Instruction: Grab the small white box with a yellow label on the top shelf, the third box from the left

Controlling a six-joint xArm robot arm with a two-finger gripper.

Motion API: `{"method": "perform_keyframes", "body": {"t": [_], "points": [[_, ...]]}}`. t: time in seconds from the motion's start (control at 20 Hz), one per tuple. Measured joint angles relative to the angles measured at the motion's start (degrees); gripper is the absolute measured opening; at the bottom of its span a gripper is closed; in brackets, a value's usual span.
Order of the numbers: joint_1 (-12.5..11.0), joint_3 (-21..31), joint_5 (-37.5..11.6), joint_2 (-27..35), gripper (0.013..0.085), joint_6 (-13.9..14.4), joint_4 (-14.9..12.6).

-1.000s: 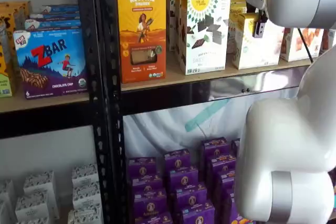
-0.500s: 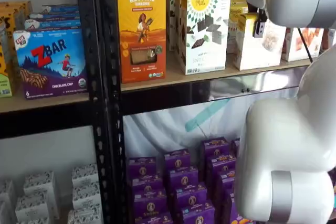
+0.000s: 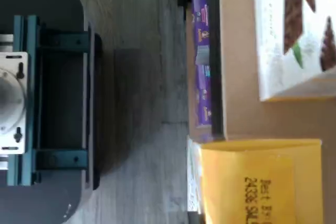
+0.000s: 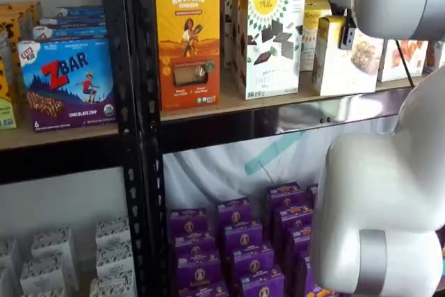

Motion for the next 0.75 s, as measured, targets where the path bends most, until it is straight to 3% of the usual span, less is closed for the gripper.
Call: {"method": "perform_keyframes", "body": {"t": [0.75], "points": [[-2.4,8.5,2.9,-10.5,0.033,-2.3,-0.7]]}}
